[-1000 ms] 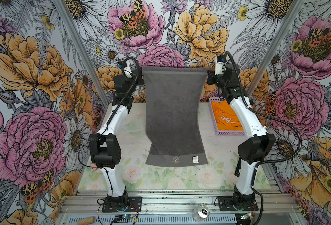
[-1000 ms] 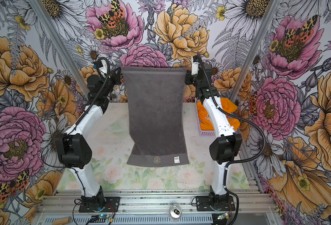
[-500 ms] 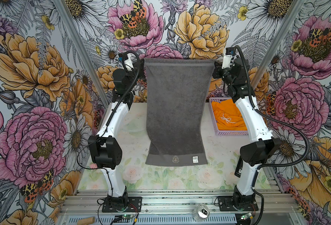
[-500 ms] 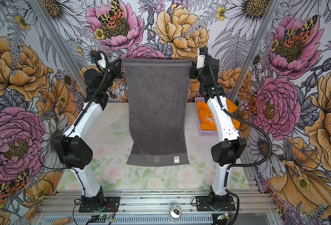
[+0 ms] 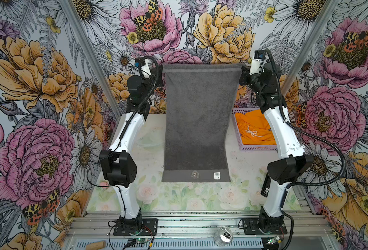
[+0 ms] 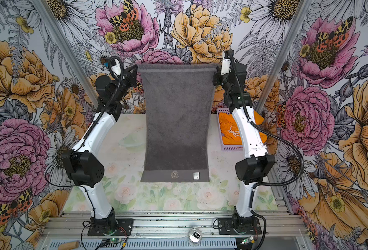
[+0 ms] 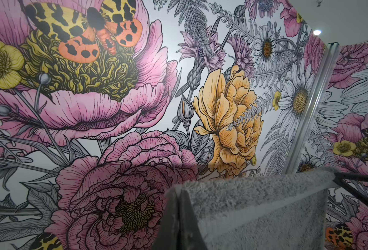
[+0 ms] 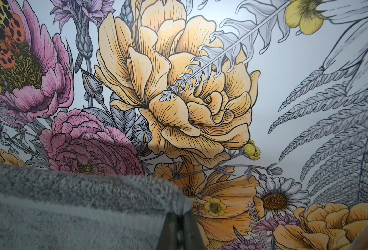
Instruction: Fold and stack the mixed laundry pile
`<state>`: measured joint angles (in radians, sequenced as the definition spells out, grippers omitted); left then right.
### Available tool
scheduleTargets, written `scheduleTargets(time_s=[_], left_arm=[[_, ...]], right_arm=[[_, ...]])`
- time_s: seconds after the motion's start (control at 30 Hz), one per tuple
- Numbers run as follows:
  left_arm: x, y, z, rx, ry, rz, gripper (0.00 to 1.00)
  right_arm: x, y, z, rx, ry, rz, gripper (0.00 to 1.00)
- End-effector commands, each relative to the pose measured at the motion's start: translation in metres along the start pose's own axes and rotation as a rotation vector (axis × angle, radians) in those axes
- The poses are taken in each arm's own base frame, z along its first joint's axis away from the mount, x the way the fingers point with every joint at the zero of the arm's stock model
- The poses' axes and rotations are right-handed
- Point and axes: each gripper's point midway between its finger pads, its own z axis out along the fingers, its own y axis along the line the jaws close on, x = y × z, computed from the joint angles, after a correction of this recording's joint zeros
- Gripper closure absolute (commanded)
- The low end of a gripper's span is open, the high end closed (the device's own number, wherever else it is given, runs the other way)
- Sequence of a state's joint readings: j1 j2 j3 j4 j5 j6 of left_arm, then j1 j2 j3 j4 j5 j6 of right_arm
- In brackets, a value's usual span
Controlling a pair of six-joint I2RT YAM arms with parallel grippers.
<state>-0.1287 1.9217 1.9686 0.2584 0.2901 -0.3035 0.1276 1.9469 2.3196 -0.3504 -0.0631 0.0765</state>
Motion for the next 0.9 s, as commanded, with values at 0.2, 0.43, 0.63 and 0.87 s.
scheduleTargets(time_s=[0.2,0.43,0.63,0.87], left_arm=[[0.001,0.022,0.001,-0.039,0.000,0.026,1.00],[0.044,0.032,-0.021,-0.055,0.100,-0.007,1.00],[0.079,0.037,-0.052,-0.076,0.175,-0.070,1.00],[0.115,0.031,-0.092,-0.081,0.278,-0.132,1.00]], right_arm=[[-0.012,-0.029,-0.015,0.087,-0.011,-0.013,1.00],[0.050,-0.016,-0.015,0.026,0.134,0.048,1.00],[0.103,0.002,-0.036,-0.012,0.249,0.111,1.00],[0.155,0.026,-0.078,-0.058,0.362,0.177,1.00]])
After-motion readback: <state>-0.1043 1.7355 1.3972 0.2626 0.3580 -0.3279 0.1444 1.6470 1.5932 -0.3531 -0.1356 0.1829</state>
